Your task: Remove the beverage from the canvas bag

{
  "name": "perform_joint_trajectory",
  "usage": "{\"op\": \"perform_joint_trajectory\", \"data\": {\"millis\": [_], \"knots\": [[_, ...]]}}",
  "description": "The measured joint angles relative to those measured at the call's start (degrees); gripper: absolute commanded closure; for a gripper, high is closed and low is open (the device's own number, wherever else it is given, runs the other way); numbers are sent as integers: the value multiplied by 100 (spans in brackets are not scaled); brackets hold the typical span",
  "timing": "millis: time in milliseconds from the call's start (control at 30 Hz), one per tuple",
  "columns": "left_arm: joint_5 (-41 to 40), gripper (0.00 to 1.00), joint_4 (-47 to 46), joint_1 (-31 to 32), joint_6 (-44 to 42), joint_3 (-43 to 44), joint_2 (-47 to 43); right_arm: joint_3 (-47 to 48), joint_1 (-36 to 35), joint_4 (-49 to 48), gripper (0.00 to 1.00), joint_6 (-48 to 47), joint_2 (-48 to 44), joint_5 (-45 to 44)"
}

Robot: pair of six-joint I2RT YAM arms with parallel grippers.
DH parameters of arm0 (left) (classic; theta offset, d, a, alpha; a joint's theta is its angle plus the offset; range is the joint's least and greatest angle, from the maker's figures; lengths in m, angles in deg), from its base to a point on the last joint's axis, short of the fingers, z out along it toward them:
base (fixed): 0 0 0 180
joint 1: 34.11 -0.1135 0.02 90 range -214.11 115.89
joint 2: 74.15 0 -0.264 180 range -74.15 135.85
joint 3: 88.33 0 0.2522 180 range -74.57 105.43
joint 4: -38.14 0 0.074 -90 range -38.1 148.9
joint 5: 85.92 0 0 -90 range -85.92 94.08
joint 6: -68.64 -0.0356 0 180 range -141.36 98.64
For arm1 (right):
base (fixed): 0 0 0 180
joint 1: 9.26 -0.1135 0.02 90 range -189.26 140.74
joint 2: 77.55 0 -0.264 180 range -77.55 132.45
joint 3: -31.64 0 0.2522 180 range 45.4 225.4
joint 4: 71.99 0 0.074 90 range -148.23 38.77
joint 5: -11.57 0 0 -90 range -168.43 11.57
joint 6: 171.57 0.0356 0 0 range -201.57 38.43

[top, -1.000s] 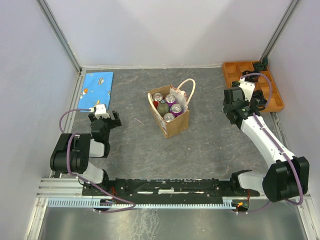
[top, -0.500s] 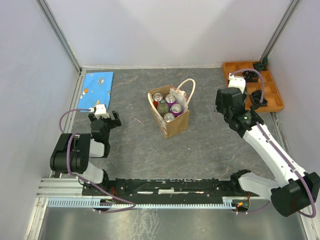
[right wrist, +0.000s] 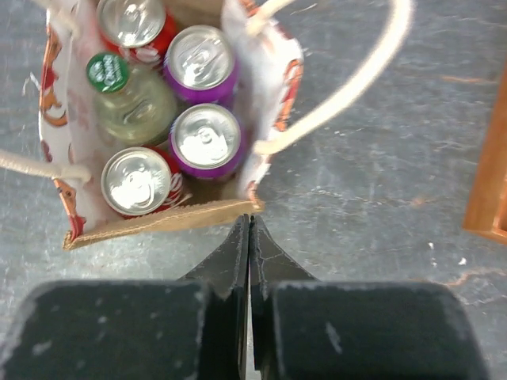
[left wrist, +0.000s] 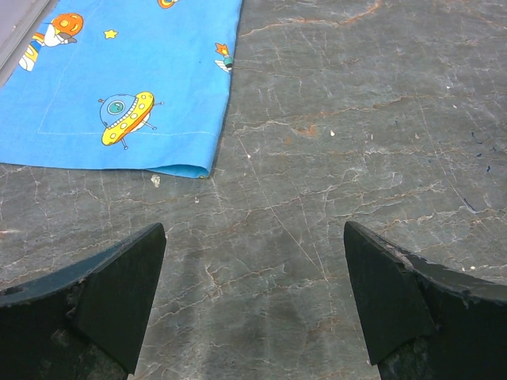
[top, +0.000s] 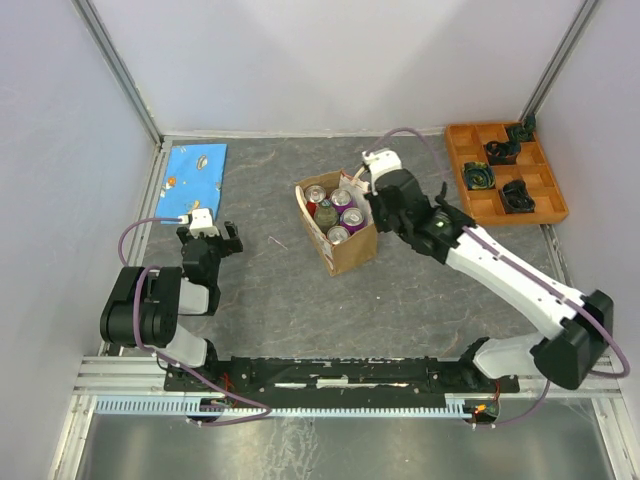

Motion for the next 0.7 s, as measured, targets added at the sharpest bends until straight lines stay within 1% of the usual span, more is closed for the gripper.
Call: {"op": "perform_joint_trajectory", "data": {"millis": [100, 200, 233, 300, 567, 700], "knots": [[0, 1, 0, 0, -2, 0, 0, 61, -177, 24, 92, -20, 398, 170], [0, 1, 0, 0, 0, 0, 0, 63, -245, 81, 82, -13, 649, 341], [0, 1, 0, 0, 0, 0, 0, 66, -258, 105, 80, -2, 704, 404], [0, 1, 0, 0, 0, 0, 0, 70, -267, 120, 79, 7, 785, 501], [0, 1, 0, 0, 0, 0, 0, 79, -278, 57, 79, 48, 1060, 612], [0, 1, 0, 0, -2, 0, 0, 284, -278, 7, 78, 48, 1209, 608]]}}
